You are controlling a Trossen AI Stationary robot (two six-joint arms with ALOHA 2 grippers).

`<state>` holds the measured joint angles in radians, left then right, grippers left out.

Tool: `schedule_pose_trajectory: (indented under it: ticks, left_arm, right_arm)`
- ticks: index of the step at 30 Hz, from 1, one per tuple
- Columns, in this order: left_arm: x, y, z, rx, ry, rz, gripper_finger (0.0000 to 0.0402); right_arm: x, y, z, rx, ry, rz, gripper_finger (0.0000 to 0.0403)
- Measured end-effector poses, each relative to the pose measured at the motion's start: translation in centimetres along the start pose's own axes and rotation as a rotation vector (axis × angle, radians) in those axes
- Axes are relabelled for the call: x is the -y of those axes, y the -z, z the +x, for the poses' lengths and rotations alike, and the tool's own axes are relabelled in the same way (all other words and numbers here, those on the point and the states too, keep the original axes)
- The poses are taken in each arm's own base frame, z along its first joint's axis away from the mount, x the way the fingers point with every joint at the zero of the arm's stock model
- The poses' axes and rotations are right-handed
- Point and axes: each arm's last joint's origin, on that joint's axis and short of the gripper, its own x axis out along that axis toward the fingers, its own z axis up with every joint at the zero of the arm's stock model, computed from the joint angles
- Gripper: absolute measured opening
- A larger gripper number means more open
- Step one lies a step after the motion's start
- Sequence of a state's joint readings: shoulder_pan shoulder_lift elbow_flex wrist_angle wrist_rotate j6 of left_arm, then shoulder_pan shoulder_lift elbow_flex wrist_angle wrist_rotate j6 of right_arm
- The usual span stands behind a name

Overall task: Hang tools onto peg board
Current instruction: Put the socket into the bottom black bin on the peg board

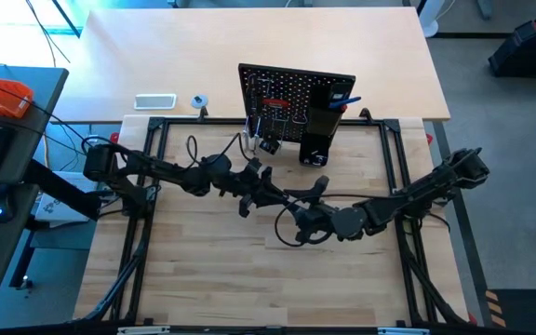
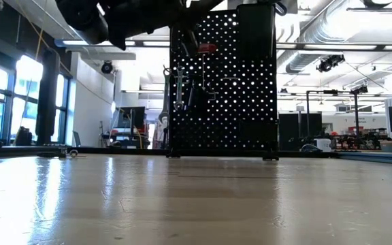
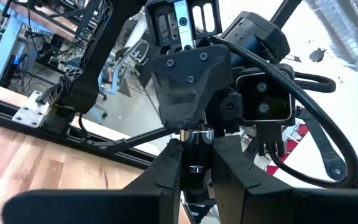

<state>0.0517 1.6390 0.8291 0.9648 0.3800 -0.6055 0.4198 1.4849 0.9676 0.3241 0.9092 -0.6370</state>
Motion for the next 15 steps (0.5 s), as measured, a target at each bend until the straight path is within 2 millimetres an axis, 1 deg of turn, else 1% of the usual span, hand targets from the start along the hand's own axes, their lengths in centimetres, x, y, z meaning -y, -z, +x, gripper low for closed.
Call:
schedule_pose_trajectory:
  ticks: [15]
  left_arm:
    - [-0.12,0.13,0.00,-0.005,-0.027,-0.041,0.0052]
  right_arm:
    - [-0.05,-0.03,0.01,0.013,-0.018,-0.018,0.0128]
